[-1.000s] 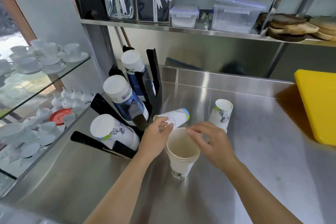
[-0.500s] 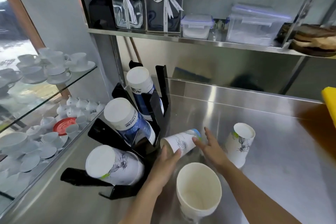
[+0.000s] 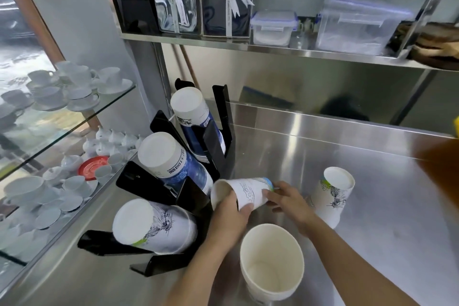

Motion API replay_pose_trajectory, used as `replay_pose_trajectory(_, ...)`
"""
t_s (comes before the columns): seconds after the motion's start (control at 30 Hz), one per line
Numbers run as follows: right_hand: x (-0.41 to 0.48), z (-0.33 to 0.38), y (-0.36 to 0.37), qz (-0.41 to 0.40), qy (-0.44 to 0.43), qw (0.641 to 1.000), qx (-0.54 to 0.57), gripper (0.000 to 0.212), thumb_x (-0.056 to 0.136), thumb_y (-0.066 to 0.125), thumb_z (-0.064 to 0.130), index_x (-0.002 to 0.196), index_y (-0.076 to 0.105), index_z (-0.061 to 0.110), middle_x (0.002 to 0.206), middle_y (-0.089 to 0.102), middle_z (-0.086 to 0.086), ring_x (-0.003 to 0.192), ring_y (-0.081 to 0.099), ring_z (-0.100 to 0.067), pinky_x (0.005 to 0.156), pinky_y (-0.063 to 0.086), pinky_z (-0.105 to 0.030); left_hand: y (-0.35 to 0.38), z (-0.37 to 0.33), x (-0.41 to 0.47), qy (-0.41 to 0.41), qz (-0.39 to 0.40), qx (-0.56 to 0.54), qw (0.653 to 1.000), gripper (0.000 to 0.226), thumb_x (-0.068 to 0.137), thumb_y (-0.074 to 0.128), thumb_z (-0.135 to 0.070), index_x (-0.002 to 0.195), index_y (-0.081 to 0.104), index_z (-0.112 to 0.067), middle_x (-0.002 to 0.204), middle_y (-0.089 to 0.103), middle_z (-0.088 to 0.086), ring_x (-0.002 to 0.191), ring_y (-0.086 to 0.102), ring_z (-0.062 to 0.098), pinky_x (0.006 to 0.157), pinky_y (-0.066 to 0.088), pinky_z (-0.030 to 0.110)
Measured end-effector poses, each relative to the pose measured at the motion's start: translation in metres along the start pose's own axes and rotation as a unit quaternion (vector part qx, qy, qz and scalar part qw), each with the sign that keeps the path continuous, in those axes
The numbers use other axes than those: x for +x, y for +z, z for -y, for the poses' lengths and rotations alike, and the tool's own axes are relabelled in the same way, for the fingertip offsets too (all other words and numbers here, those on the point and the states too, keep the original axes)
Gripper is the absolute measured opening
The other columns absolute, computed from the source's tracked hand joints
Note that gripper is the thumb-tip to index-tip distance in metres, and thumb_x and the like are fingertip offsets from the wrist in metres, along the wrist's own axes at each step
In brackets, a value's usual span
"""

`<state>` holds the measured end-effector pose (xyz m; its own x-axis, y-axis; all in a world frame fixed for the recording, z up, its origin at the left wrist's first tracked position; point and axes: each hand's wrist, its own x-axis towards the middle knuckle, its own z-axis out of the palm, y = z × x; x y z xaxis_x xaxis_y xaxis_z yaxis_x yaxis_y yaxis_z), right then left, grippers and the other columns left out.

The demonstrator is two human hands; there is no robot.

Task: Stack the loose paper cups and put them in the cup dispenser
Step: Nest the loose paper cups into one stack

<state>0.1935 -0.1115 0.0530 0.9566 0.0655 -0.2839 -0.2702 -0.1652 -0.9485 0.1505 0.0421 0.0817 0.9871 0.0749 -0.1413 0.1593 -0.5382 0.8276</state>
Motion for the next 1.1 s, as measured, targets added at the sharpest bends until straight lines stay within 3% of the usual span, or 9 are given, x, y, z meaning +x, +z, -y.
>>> replay_pose_trajectory(0.23, -0.029, 0.046, -0.017, -0.051, -0.132, 0.989, -0.047, 0.031, 0.081, 0.068, 0.02, 0.111, 0.06, 0.015, 0.093, 0.067, 0.002, 0.084, 0.062, -0.013, 0.073, 0.045, -0.025, -0.041, -0.07, -0.026, 0.172, -0.12, 0.093, 0.973, 0.023, 0.09, 0.054, -0.025, 0.103, 0.053, -0.006, 0.103, 0.064, 0.017, 0.095, 0.055, 0.036, 0.079, 0.046, 0.038)
replay_pose_trajectory(0.43, -0.084, 0.092, -0.032, -0.039, -0.305, 0.933, -0.185, 0.089, 0.067, 0.079, 0.032, 0.137, 0.025, 0.04, 0.132, 0.045, 0.012, 0.124, 0.04, -0.008, 0.111, 0.028, -0.042, -0.067, -0.106, -0.051, 0.4, -0.15, 0.236, 0.873, 0.012, 0.083, 0.062, -0.02, 0.083, 0.059, -0.008, 0.077, 0.065, 0.012, 0.079, 0.056, 0.034, 0.067, 0.034, 0.031)
replay_pose_trajectory(0.53, -0.116, 0.113, -0.033, -0.003, -0.355, 0.921, -0.161, 0.092, 0.067, 0.078, 0.034, 0.135, 0.018, 0.048, 0.13, 0.04, 0.029, 0.125, 0.039, -0.001, 0.111, 0.031, -0.039, -0.066, -0.113, -0.063, 0.462, -0.184, 0.216, 0.84, 0.019, 0.075, 0.06, -0.03, 0.073, 0.067, -0.013, 0.105, 0.066, 0.006, 0.108, 0.043, 0.022, 0.09, 0.024, 0.029)
replay_pose_trajectory(0.67, -0.145, 0.122, -0.034, 0.011, -0.398, 0.913, -0.093, 0.097, 0.073, 0.075, 0.018, 0.132, 0.004, 0.047, 0.129, 0.033, 0.031, 0.116, 0.04, 0.016, 0.092, 0.035, -0.003, -0.062, -0.122, -0.088, 0.441, -0.114, 0.022, 0.89, 0.01, 0.072, 0.067, -0.035, 0.08, 0.066, -0.028, 0.142, 0.022, -0.014, 0.138, 0.014, 0.013, 0.112, 0.013, 0.03)
replay_pose_trajectory(0.77, -0.156, 0.12, -0.033, 0.014, -0.408, 0.908, -0.088, 0.1, 0.07, 0.078, 0.026, 0.13, 0.004, 0.057, 0.136, 0.036, 0.023, 0.121, 0.044, 0.006, 0.097, 0.038, -0.011, -0.061, -0.121, -0.1, 0.412, -0.037, -0.069, 0.908, 0.031, 0.073, 0.071, -0.031, 0.096, 0.055, -0.044, 0.145, 0.012, -0.017, 0.136, 0.01, -0.012, 0.115, 0.025, 0.029)
replay_pose_trajectory(0.83, -0.161, 0.116, -0.031, 0.003, -0.415, 0.906, -0.079, 0.095, 0.064, 0.079, 0.032, 0.128, 0.013, 0.057, 0.138, 0.037, 0.016, 0.122, 0.046, -0.002, 0.099, 0.043, -0.023, -0.06, -0.123, -0.108, 0.394, -0.013, -0.147, 0.907, 0.06, 0.07, 0.07, -0.041, 0.118, 0.035, -0.049, 0.141, 0.021, -0.02, 0.133, 0.022, -0.011, 0.11, 0.037, 0.033)
replay_pose_trajectory(0.9, -0.163, 0.11, -0.028, -0.01, -0.417, 0.906, -0.071, 0.094, 0.06, 0.082, 0.029, 0.126, 0.019, 0.052, 0.136, 0.039, 0.012, 0.121, 0.047, -0.005, 0.099, 0.045, -0.029, -0.059, -0.12, -0.111, 0.358, 0.024, -0.258, 0.897, 0.073, 0.073, 0.065, -0.049, 0.131, 0.021, -0.04, 0.129, 0.041, -0.031, 0.119, 0.04, -0.017, 0.097, 0.043, 0.015)
replay_pose_trajectory(0.97, -0.164, 0.102, -0.022, -0.012, -0.413, 0.908, -0.072, 0.094, 0.06, 0.083, 0.024, 0.126, 0.019, 0.049, 0.132, 0.037, 0.022, 0.121, 0.045, -0.001, 0.099, 0.044, -0.026, -0.057, -0.115, -0.109, 0.308, 0.045, -0.323, 0.894, 0.073, 0.079, 0.058, -0.052, 0.138, 0.019, -0.032, 0.122, 0.052, -0.035, 0.113, 0.049, -0.016, 0.091, 0.044, 0.01)
replay_pose_trajectory(1.1, -0.165, 0.079, -0.009, 0.014, -0.379, 0.923, -0.063, 0.094, 0.065, 0.08, 0.019, 0.129, 0.019, 0.051, 0.138, 0.037, 0.018, 0.126, 0.042, -0.003, 0.102, 0.041, -0.026, -0.051, -0.097, -0.107, 0.21, 0.053, -0.364, 0.906, 0.048, 0.08, 0.044, -0.057, 0.124, 0.042, -0.039, 0.139, 0.048, -0.004, 0.125, 0.048, 0.009, 0.111, 0.035, 0.038)
